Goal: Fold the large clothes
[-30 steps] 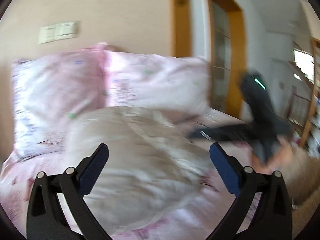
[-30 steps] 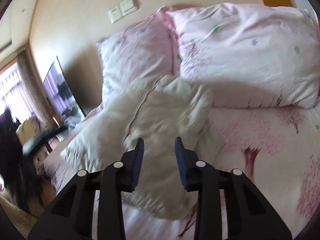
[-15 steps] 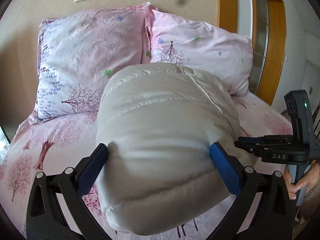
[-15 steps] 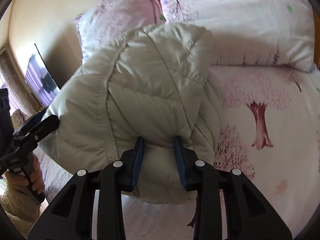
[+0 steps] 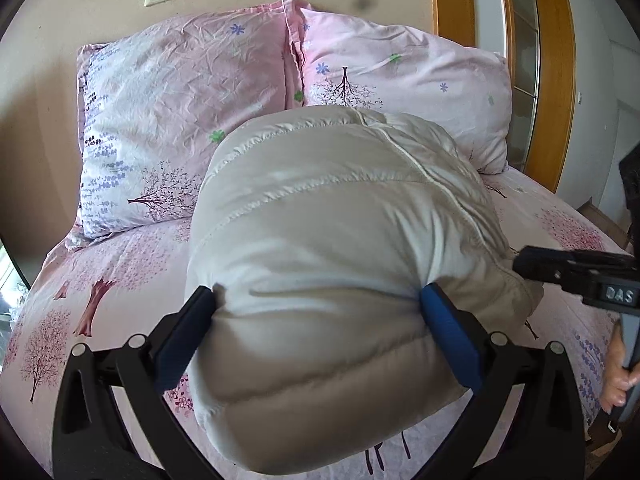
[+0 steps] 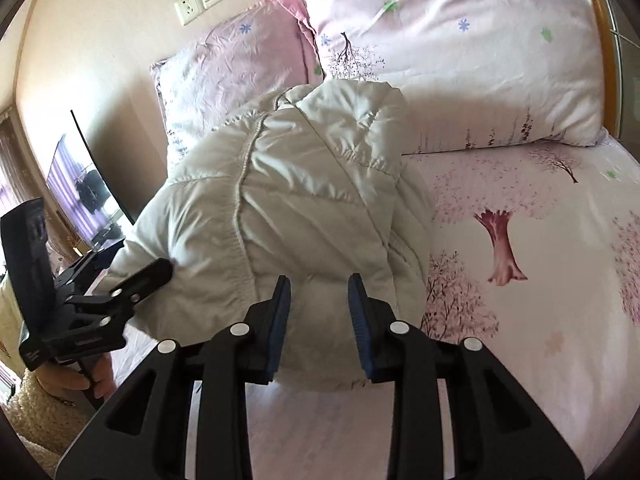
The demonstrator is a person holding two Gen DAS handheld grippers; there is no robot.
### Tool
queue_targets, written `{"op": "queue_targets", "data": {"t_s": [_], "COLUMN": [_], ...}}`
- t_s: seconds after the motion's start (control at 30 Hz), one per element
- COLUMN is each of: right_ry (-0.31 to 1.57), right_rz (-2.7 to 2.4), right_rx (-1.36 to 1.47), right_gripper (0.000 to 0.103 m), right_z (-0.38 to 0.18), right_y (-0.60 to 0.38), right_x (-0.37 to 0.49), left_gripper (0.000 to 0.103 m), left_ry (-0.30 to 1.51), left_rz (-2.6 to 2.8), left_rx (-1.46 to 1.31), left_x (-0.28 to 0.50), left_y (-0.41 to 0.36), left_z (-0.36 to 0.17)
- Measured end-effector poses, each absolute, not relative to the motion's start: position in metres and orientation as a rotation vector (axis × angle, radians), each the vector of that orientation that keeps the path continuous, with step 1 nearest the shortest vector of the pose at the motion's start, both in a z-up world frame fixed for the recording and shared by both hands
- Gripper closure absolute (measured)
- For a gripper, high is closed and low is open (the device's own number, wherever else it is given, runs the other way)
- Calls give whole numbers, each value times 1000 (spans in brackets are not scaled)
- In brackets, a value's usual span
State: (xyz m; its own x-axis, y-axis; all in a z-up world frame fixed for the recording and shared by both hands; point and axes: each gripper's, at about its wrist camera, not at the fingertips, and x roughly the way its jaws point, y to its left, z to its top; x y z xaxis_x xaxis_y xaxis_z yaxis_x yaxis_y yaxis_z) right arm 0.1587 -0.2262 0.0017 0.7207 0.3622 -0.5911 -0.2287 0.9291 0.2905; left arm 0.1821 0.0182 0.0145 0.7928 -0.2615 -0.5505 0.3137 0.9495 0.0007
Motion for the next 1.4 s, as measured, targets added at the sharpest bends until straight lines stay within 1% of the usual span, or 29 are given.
{"op": "queue_targets", "data": {"t_s": [0.2, 0.5, 0.67, 1.0, 1.1, 1.13, 1.17, 1.2, 1.23, 1.3, 1.4], "right_ry": [773, 787, 795, 798, 779, 758, 734, 690, 648, 567, 568], "right_rz": [287, 291, 323, 327, 296, 274, 239, 170, 140, 119, 70], "right_rx": [176, 230, 318, 391, 356, 326, 286, 228, 201, 153, 80], "right_gripper": [71, 71, 70, 70, 70, 66, 45, 28, 1, 1, 1], "right_z": [-18, -30, -33, -42, -32, -27, -21, -12, -7, 4, 9], "right_y": [-219, -223, -233, -240, -242, -240, -237, -233, -232, -226, -214], "right_x": [174, 180, 183, 179, 169, 164, 159, 149, 141, 125, 116], "left_gripper": [2, 2, 2, 2, 2, 2, 2, 2, 2, 2, 2], "left_ry": [567, 555, 535, 486, 473, 464, 456, 454, 467, 504, 560], "left_rz": [-308, -298, -302, -250, -206, -200, -194, -179, -145, -84, -61], "left_rx": [115, 119, 118, -11, -52, -61, -67, -68, -61, -38, -36], "left_x": [179, 176, 174, 140, 123, 118, 113, 107, 103, 100, 99], "left_y": [15, 13, 14, 47, 62, 67, 71, 76, 78, 79, 80], "left_z": [13, 11, 12, 29, 36, 38, 39, 40, 39, 36, 27]}}
